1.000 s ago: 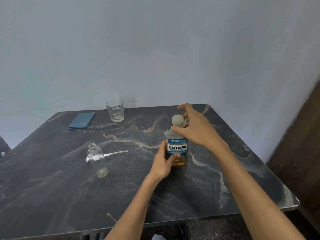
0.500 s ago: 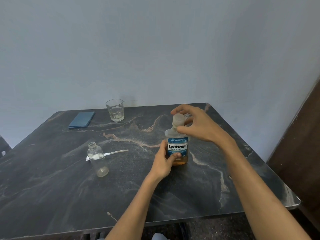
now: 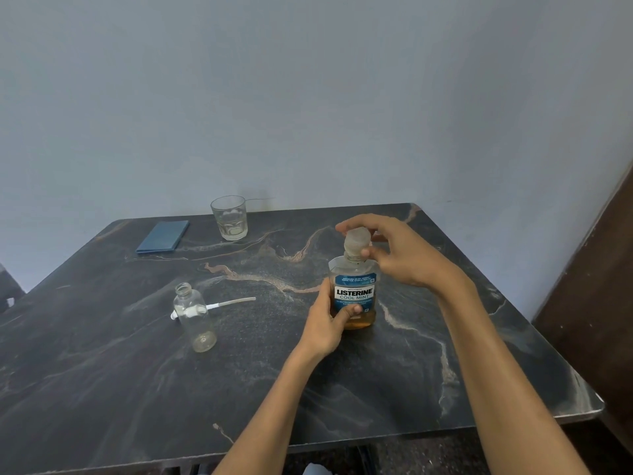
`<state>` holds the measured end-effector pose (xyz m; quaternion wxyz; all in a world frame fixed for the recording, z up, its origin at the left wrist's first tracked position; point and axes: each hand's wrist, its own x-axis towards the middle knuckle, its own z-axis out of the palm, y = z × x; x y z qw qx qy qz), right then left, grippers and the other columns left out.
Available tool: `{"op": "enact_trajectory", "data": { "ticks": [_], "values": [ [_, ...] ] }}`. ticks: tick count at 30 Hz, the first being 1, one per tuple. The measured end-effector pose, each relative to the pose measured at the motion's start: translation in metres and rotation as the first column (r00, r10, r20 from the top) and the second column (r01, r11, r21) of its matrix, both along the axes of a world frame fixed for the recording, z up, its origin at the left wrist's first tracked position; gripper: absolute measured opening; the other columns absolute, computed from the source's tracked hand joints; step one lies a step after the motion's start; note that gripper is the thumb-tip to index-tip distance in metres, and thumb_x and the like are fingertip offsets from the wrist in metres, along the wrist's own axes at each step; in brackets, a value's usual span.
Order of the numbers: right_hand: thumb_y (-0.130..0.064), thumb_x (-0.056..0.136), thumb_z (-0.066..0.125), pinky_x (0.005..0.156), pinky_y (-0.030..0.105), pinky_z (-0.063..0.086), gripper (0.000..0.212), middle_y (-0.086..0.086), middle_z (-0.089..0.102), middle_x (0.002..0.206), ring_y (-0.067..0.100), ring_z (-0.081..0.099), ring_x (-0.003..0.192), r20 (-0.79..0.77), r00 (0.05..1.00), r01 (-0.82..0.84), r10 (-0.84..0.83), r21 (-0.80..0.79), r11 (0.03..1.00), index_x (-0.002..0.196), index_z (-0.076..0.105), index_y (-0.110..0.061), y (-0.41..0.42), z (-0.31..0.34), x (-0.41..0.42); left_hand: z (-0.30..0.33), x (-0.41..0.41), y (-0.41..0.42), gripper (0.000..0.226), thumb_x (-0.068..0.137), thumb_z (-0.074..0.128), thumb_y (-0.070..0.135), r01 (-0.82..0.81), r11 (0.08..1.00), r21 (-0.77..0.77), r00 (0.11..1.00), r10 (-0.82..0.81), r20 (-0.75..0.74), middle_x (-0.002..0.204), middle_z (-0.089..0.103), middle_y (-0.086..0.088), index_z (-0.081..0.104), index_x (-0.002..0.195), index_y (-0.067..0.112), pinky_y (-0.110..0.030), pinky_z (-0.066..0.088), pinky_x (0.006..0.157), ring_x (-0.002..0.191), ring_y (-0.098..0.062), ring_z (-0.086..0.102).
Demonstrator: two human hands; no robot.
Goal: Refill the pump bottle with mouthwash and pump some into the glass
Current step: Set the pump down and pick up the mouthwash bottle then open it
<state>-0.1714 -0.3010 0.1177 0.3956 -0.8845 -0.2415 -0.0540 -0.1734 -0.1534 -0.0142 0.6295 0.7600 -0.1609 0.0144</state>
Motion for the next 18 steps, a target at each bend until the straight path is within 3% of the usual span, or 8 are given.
{"op": "enact_trajectory", "data": {
  "ticks": [7,14,18],
  "values": [
    [0.012,0.084,0.053,0.076,-0.002,0.038,0.057,-0.042,0.052,0.102,-0.023,0.043,0.104,-0.024,0.993,-0.119,0.119,-0.005,0.993,0.103,0.059,-0.041,-0.005,0.008,0.002,0.000,0.000,-0.001,0.050,0.089,0.061,0.014,0.006,1.000,0.007,1.000,-0.006,-0.012,0.128,0.053,0.011,0.035,0.129,0.031,-0.025,0.039,0.105,0.123,-0.006,0.049],
    [0.012,0.082,0.055,0.082,-0.002,0.037,0.050,-0.038,0.057,0.100,-0.016,0.047,0.107,-0.050,0.971,-0.236,0.234,-0.045,0.971,0.100,0.062,-0.034,-0.010,0.020,0.010,0.000,0.002,0.000,0.052,0.090,0.061,0.014,0.011,1.000,-0.002,0.999,-0.012,-0.034,0.132,0.050,0.008,0.033,0.131,0.031,-0.028,0.037,0.109,0.127,-0.009,0.046],
    [0.013,0.083,0.055,0.090,0.003,0.038,0.050,-0.036,0.058,0.099,-0.012,0.049,0.110,-0.107,0.958,-0.278,0.266,-0.127,0.952,0.100,0.063,-0.033,-0.013,0.029,0.018,-0.001,0.002,0.000,0.051,0.090,0.060,0.016,0.015,1.000,0.006,0.999,-0.014,-0.042,0.124,0.048,0.021,0.031,0.128,0.036,-0.021,0.036,0.106,0.125,-0.004,0.045]
  ]
}}
